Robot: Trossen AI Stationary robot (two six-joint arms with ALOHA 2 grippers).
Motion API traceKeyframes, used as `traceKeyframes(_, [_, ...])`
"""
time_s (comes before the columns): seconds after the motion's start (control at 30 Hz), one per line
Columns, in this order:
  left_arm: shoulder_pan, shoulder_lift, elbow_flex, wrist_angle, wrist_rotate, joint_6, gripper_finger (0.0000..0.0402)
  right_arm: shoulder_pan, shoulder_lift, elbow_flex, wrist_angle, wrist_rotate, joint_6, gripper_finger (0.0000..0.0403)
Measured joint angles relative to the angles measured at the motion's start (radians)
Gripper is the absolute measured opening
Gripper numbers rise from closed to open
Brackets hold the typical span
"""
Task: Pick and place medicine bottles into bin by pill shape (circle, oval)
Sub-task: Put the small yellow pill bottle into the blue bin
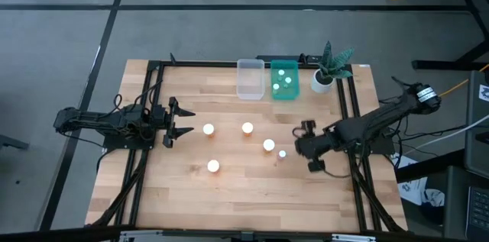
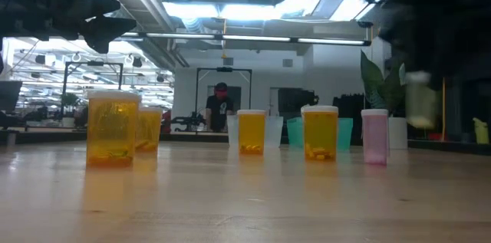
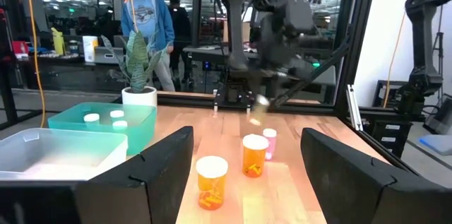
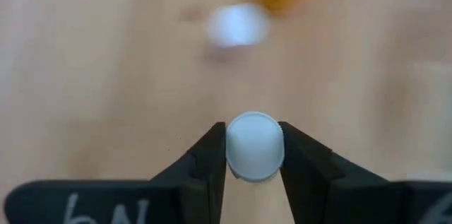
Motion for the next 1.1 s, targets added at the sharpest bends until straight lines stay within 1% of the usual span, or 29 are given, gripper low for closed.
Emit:
traceKeyframes(0.1, [0.000,0.000,0.000,0.000,0.000,0.000,0.0254,-0.063,-0.044,0.040,-0.031,0.205,0.021,0.0110])
traceKeyframes(0.17, [0.000,0.000,0.000,0.000,0.000,0.000,0.0254,-0.118,-0.070,0.057,-0.034,0.314,0.017,0.0112])
traceKeyframes(0.27, [0.000,0.000,0.000,0.000,0.000,0.000,0.0254,-0.225,-0.098,0.073,0.006,0.473,0.018,0.0109])
traceKeyframes(0.33, [0.000,0.000,0.000,0.000,0.000,0.000,0.0254,-0.310,-0.109,0.080,0.049,0.526,-0.027,0.0107])
traceKeyframes(0.37, [0.000,0.000,0.000,0.000,0.000,0.000,0.0254,-0.356,-0.110,0.080,0.089,0.524,-0.065,0.0107])
traceKeyframes(0.43, [0.000,0.000,0.000,0.000,0.000,0.000,0.0254,-0.453,-0.110,0.080,0.198,0.476,-0.144,0.0107])
traceKeyframes(0.53, [0.000,0.000,0.000,0.000,0.000,0.000,0.0254,-0.605,-0.094,0.082,0.356,0.329,-0.248,0.0107])
traceKeyframes(0.6, [0.000,0.000,0.000,0.000,0.000,0.000,0.0254,-0.702,-0.076,0.082,0.418,0.253,-0.288,0.0107])
traceKeyframes(0.7, [0.000,0.000,0.000,0.000,0.000,0.000,0.0254,-0.844,-0.043,0.082,0.454,0.165,-0.294,0.0107])
traceKeyframes(0.8, [0.000,0.000,0.000,0.000,0.000,0.000,0.0254,-0.967,0.011,0.082,0.460,0.031,-0.292,0.0106])
traceKeyframes(0.87, [0.000,0.000,0.000,0.000,0.000,0.000,0.0254,-1.025,0.055,0.082,0.469,-0.035,-0.291,0.0106])
traceKeyframes(0.93, [0.000,0.000,0.000,0.000,0.000,0.000,0.0254,-1.069,0.101,0.082,0.484,-0.062,-0.294,0.0106])
traceKeyframes(1.03, [0.000,0.000,0.000,0.000,0.000,0.000,0.0254,-1.118,0.166,0.086,0.502,-0.072,-0.304,0.0106])
traceKeyframes(1.1, [0.000,0.000,0.000,0.000,0.000,0.000,0.0254,-1.144,0.212,0.100,0.500,-0.123,-0.316,0.0106])
